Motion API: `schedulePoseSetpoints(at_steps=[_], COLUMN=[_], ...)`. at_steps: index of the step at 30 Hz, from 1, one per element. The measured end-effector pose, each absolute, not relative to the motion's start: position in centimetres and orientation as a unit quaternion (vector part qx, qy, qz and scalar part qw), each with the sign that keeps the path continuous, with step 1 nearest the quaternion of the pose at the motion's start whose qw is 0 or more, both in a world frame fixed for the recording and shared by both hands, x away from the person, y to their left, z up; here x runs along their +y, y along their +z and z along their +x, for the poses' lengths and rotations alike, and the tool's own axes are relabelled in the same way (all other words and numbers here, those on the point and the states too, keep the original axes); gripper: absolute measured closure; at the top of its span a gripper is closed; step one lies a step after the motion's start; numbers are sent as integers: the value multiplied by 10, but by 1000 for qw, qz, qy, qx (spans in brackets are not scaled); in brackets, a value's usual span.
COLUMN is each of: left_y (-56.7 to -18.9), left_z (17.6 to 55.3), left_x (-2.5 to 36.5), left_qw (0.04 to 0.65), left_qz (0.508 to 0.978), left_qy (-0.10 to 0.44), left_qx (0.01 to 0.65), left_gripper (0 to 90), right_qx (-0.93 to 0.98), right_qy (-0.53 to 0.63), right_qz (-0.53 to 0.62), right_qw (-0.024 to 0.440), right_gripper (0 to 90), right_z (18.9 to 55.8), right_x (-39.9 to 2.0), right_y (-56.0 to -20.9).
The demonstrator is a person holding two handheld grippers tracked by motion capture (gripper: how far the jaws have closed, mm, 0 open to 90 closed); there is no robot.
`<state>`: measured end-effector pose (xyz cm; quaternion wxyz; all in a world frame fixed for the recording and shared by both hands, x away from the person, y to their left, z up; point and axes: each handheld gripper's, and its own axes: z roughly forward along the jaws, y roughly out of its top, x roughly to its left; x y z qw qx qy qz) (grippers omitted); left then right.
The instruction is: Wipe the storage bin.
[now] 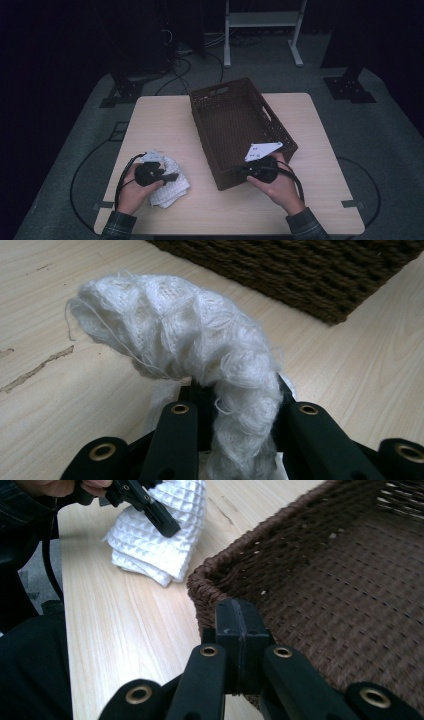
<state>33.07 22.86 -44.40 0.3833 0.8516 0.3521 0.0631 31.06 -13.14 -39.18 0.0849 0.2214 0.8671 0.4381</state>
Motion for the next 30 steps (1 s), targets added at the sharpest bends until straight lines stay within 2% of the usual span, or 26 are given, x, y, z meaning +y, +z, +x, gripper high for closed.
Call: schedulePoseSetpoints(at_steps=[4, 8, 22, 30], left_y=[-444, -445, -446, -448], left_z=[331, 331, 331, 332], left_x=[228, 228, 226, 225], left_qw=[382, 381, 376, 374], left_qz=[852, 853, 856, 857], left_qy=[62, 63, 60, 58], left_qx=[352, 350, 349, 350], left_gripper=[737, 735, 734, 733], right_qx=[872, 870, 836, 830], right_qy=[435, 437, 429, 416], right_qz=[210, 209, 305, 328], right_qw=[83, 91, 156, 171], right_gripper=[888, 845, 693, 589], right_z=[313, 314, 325, 333], right_x=[-119, -129, -225, -262], right_y=[-392, -389, -381, -386])
